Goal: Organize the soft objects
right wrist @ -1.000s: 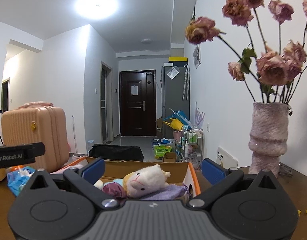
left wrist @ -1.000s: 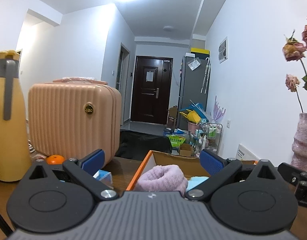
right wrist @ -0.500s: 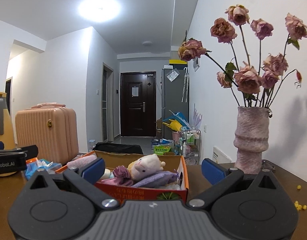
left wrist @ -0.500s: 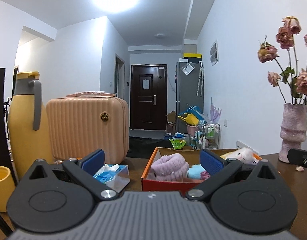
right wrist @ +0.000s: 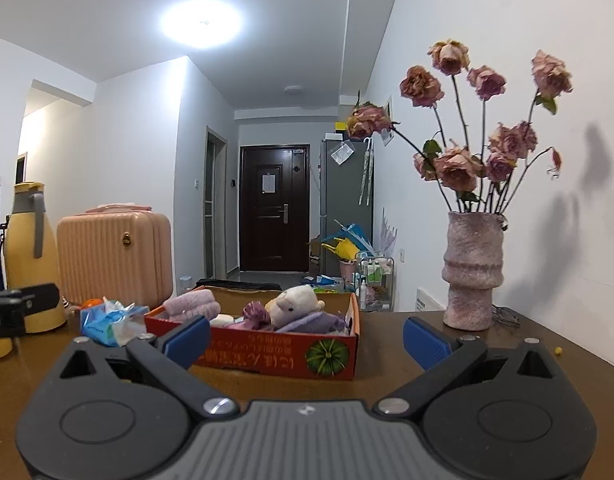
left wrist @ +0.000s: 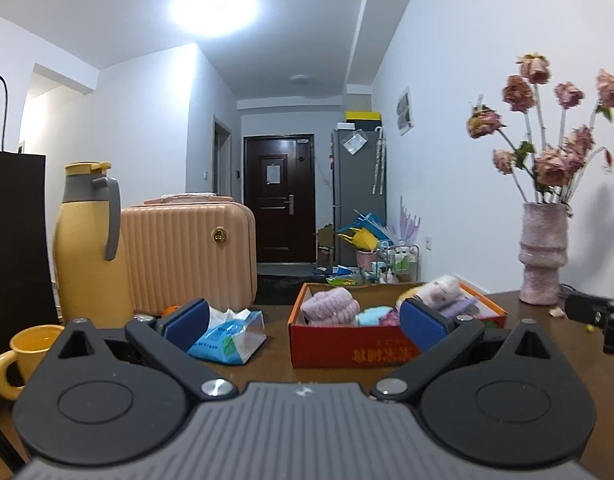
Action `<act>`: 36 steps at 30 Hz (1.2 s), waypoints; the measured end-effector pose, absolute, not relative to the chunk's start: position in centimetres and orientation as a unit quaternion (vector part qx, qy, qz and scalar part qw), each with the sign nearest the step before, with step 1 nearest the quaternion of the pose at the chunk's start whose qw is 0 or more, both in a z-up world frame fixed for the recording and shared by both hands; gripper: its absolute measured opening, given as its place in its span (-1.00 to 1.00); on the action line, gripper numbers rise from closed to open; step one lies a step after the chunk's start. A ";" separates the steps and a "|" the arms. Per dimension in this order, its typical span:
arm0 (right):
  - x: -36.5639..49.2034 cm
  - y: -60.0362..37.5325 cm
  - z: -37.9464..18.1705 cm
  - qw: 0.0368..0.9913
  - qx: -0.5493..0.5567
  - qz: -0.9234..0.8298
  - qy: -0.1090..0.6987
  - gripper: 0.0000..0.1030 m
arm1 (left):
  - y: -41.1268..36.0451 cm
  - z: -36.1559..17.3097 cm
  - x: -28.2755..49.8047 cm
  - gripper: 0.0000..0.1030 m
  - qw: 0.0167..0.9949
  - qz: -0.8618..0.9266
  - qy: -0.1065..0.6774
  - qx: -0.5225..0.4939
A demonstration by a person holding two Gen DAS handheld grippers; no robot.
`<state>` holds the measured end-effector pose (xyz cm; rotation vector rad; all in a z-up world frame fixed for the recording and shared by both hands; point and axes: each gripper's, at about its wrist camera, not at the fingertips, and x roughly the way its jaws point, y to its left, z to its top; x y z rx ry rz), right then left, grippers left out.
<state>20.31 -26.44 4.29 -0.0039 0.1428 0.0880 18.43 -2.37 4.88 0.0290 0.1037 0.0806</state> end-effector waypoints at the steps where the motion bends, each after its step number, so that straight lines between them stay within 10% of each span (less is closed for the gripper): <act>1: 19.6 -26.5 4.2 0.996 -0.001 0.043 0.072 1.00 | -2.5 4.7 17.7 1.00 0.998 0.037 0.053 0.018; 36: 8.6 -27.1 4.1 0.996 -0.002 0.031 0.081 1.00 | -2.4 3.4 7.2 1.00 0.999 0.016 0.045 0.022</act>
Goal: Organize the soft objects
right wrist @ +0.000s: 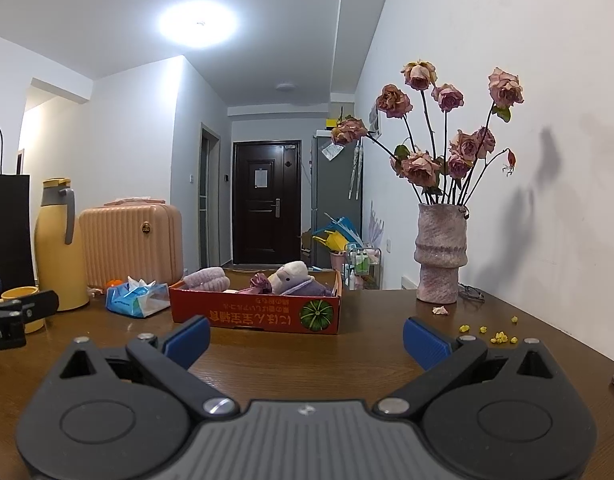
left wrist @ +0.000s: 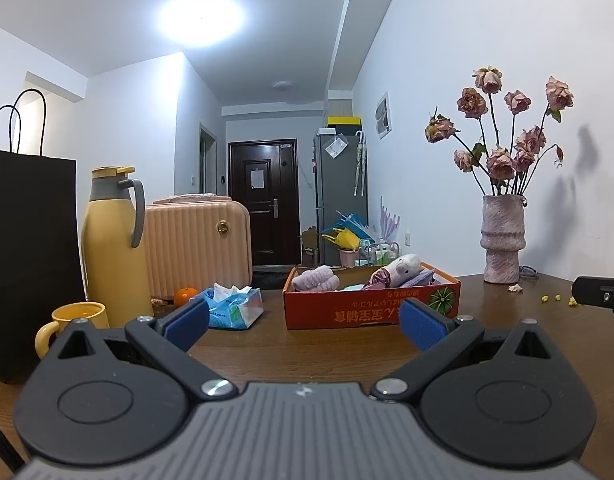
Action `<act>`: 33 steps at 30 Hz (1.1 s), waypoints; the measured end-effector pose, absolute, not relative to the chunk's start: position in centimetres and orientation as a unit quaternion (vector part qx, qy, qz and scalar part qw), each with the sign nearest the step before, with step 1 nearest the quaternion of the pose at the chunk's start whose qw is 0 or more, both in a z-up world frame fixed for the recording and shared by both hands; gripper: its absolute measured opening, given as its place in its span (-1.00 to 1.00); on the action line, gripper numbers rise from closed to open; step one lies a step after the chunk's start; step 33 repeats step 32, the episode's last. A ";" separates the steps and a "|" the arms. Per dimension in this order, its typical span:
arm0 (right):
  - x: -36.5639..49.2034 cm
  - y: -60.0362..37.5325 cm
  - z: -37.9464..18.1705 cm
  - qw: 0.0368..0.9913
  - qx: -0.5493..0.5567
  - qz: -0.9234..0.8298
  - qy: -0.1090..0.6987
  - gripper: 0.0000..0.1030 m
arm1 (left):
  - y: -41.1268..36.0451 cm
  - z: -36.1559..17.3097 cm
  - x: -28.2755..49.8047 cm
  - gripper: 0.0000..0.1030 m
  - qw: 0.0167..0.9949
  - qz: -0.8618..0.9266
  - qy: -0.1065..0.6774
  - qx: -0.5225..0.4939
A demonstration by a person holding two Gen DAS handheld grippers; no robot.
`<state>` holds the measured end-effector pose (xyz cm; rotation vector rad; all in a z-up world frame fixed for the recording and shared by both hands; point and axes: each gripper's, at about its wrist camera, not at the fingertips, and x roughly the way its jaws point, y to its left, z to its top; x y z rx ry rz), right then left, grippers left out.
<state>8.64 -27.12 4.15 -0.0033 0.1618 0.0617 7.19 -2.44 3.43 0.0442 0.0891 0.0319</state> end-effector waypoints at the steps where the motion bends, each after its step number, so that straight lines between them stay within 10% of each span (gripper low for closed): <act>1: 8.6 -27.1 4.1 0.996 -0.002 0.031 0.081 1.00 | -2.4 3.4 7.2 1.00 0.999 0.016 0.044 0.022; 33: 8.9 -26.8 3.8 0.996 -0.003 0.032 0.087 1.00 | -2.3 3.2 7.5 1.00 0.999 0.008 0.048 0.024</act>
